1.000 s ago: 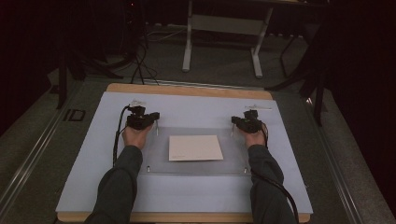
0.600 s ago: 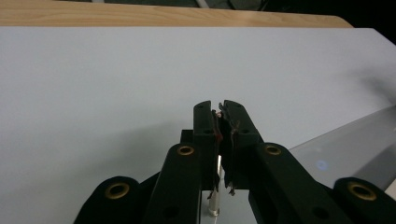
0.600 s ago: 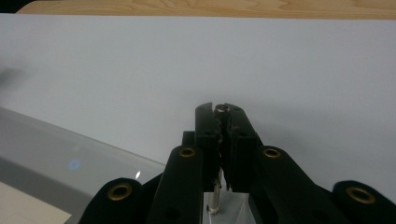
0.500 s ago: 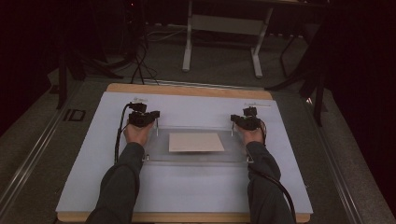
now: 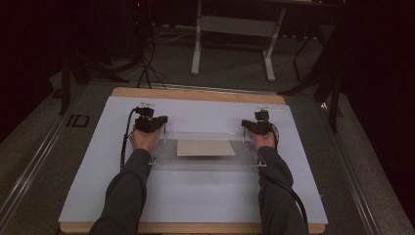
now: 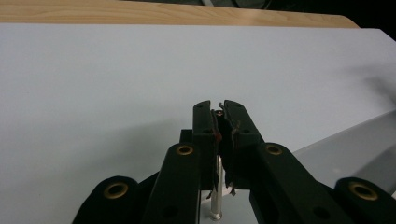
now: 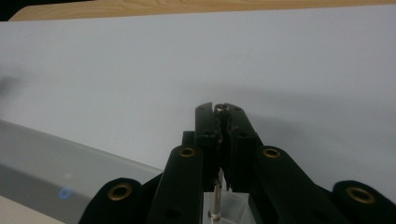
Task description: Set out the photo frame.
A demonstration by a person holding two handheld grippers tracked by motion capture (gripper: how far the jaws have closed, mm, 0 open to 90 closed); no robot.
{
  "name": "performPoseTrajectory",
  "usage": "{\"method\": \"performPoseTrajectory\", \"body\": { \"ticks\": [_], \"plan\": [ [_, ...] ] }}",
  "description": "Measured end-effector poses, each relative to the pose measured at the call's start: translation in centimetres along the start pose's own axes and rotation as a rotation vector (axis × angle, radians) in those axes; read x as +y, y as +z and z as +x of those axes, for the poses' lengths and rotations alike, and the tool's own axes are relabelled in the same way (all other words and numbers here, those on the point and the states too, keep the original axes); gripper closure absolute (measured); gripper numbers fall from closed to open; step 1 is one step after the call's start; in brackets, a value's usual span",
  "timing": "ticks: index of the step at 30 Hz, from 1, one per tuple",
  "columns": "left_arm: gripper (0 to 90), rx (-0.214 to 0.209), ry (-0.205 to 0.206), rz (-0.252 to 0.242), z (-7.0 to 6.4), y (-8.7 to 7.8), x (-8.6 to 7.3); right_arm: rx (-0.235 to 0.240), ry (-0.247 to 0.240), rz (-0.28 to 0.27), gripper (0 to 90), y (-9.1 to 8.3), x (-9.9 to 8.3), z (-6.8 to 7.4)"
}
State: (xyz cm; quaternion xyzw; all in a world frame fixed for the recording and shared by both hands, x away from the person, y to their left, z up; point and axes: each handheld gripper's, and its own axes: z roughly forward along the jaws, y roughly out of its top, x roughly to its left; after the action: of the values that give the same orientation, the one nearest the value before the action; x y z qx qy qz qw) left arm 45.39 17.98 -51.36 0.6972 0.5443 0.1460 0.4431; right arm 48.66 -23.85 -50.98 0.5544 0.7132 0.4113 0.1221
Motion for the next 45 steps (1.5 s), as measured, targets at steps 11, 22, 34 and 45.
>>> {"method": "performPoseTrajectory", "body": {
  "ticks": [11, 22, 34, 45],
  "plan": [
    [68.1, -0.065, 0.063, -0.05, 0.9, -1.8, -1.3, 0.004, 0.008, 0.001, 85.7, 0.1, 0.0, -0.1],
    [58.1, -0.067, 0.137, -0.069, 1.6, -3.6, -2.5, 0.008, 0.014, 0.002, 85.7, 0.0, 0.0, -0.1],
    [54.0, -0.039, 0.171, -0.063, 2.2, -4.3, -4.1, 0.016, 0.022, 0.004, 85.6, 0.1, 0.1, -0.2],
    [51.4, -0.023, 0.263, -0.008, 2.3, -4.8, -6.0, 0.016, 0.027, 0.008, 85.6, 0.1, 0.1, -0.2]
  ]
}}
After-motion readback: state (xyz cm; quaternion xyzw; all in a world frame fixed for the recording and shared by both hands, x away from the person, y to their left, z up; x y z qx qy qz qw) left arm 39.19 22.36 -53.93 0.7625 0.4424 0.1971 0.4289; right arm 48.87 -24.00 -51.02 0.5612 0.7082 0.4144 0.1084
